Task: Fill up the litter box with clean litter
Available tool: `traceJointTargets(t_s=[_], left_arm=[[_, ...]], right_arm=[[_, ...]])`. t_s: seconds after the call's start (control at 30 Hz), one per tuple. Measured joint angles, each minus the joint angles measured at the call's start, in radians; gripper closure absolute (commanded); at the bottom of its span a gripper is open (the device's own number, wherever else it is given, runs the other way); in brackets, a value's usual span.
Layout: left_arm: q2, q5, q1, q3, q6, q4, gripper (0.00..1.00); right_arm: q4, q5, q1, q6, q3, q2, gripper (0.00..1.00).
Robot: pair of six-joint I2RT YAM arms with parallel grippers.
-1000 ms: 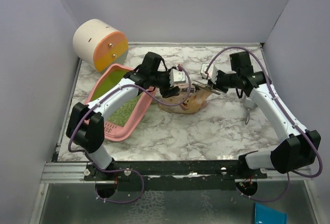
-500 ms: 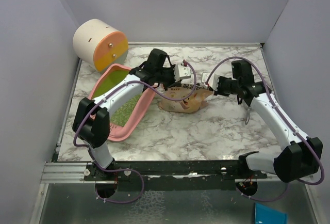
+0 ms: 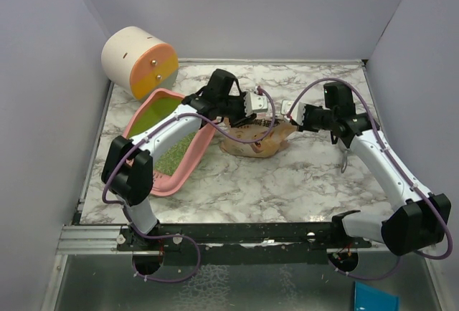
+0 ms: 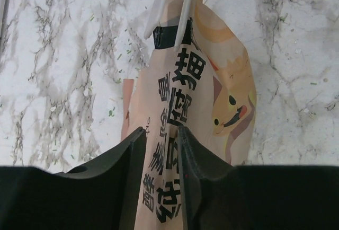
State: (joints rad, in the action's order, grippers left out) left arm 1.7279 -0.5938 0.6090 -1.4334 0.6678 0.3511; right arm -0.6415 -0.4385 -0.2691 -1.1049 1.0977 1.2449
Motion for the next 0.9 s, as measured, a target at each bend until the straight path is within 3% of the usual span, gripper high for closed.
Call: traceJointTargets(t_s=[0.2, 0.37, 0.6, 0.67, 0.8, 0.9], left_arm=[[0.010, -0.056, 0.006, -0.023, 0.047, 0.056, 0.54], [0.093, -0.124, 0.006, -0.150, 0.080, 0.124, 0.55], [0.192, -0.169, 0.006, -0.211, 0.079, 0.186, 0.60], [0.193, -0.169, 0.007, -0.204, 0.084, 0.203, 0.67], [0.185, -0.164, 0.008, -0.176, 0.100, 0.204, 0.96], [0.170, -0.155, 0.009, -0.150, 0.103, 0.196, 1.00]], right_arm=[[-0.010, 0.000, 0.000, 0.001, 0.000, -0.012, 0.99], [-0.018, 0.000, 0.000, 0.001, 0.000, -0.027, 0.99], [-0.031, 0.001, -0.024, 0.001, 0.000, -0.026, 0.99], [-0.034, 0.001, -0.027, 0.001, 0.000, -0.026, 0.99], [-0.039, 0.000, -0.033, 0.000, 0.001, -0.020, 0.99], [-0.040, 0.000, -0.033, 0.000, 0.001, -0.006, 0.99]])
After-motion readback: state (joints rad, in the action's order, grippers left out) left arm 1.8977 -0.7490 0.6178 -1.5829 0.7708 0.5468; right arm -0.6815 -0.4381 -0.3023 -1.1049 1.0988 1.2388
